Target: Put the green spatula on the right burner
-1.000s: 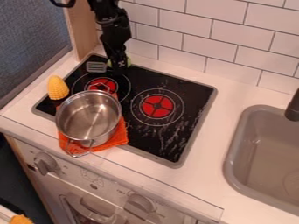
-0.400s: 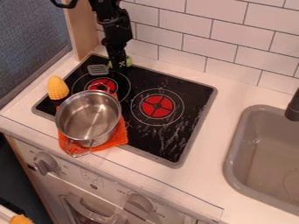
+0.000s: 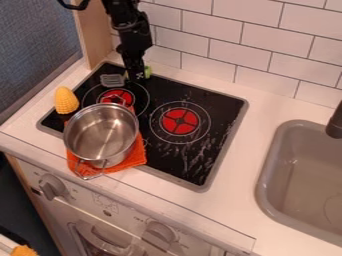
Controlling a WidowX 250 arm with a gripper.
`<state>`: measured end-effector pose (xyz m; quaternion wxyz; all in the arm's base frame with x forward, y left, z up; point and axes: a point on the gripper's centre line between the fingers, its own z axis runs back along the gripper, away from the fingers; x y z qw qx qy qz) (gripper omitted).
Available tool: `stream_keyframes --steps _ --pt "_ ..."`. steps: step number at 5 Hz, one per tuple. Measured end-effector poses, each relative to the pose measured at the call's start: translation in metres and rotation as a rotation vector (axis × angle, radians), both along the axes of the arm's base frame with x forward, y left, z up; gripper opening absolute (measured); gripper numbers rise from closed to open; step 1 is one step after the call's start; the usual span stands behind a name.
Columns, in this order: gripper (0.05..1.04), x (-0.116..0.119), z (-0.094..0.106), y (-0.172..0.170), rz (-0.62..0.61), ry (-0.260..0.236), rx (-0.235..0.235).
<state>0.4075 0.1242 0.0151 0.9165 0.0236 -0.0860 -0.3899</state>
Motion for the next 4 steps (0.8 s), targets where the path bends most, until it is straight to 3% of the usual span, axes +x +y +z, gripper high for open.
stream_keyframes --steps 2,4 --pt "0.343 -0.004 0.045 -0.012 -0.055 -0.102 -0.021" --pt "0.343 -0.031 0.064 -0.04 -0.163 -0.116 -0.04"
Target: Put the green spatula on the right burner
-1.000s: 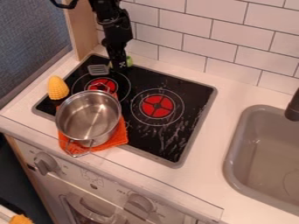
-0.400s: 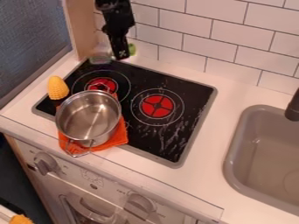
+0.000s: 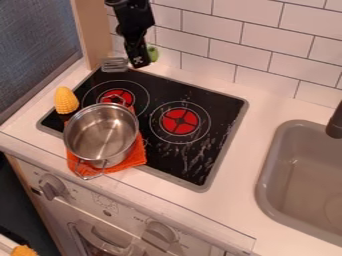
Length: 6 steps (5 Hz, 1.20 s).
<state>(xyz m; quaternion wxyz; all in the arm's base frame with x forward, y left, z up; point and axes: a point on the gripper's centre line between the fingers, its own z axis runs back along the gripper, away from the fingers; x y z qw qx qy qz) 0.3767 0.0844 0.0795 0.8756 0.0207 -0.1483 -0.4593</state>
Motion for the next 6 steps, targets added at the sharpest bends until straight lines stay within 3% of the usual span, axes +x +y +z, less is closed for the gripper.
stream_keyframes --steps 3,4,6 --pt "0.343 -0.031 -0.01 -0.082 -0.178 0.033 -0.015" --pt "0.344 -0.026 -0.012 -0.091 -0.195 0.003 0.009" --pt "0.344 -0.024 -0.052 -0.104 -0.205 0.07 0.017"
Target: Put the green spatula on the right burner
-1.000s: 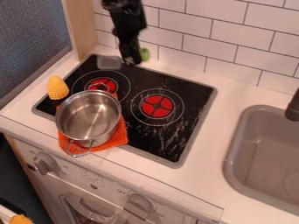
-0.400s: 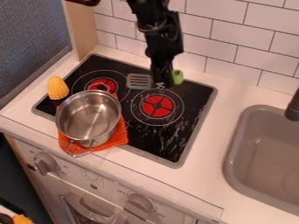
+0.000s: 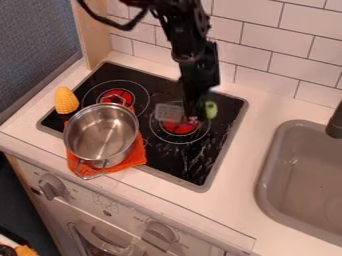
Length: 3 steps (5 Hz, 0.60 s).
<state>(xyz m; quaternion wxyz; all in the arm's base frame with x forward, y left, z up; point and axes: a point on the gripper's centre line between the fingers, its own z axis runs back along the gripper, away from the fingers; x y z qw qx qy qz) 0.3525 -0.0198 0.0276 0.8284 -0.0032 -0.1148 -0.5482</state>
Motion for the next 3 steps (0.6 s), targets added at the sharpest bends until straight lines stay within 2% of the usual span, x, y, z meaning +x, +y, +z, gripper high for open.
stream_keyframes --steps 1,2,3 --pt "0.343 0.0048 -0.0083 -0.0028 0.001 0.014 -0.005" --pt "0.431 0.0072 -0.0122 -0.0042 -0.012 0.033 -0.012" --pt "0.721 0.0076 -0.0134 -0.0025 -0.011 0.054 -0.001"
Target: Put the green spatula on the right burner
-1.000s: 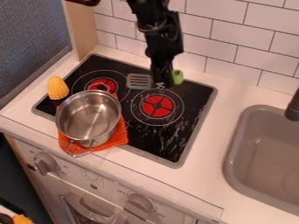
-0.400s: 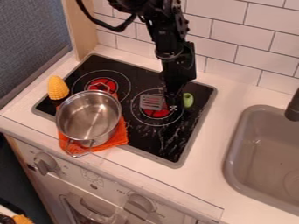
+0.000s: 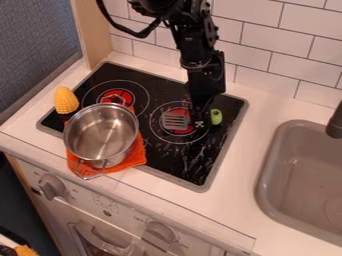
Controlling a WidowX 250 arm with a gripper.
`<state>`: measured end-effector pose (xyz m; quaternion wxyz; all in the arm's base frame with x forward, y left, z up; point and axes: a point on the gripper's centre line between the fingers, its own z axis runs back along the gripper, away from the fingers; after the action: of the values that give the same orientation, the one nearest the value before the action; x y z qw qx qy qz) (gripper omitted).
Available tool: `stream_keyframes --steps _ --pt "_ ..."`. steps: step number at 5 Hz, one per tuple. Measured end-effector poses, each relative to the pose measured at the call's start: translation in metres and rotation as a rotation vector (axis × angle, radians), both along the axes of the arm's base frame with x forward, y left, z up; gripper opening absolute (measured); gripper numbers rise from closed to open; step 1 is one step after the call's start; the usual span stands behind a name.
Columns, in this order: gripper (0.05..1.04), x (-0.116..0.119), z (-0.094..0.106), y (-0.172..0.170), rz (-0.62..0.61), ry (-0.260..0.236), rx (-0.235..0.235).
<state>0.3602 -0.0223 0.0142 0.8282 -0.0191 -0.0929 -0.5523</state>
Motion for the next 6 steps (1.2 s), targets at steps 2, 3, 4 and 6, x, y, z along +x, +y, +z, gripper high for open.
stream_keyframes --steps 2,3,4,6 --pt "1.005 -0.001 0.0 0.001 -0.008 0.01 0.002" --pt "1.001 0.0 0.01 0.005 -0.007 -0.01 0.017" --pt "1.001 -0.001 0.03 0.004 -0.02 -0.037 0.004" --pt "1.001 -0.002 0.091 0.015 0.006 -0.164 -0.017"
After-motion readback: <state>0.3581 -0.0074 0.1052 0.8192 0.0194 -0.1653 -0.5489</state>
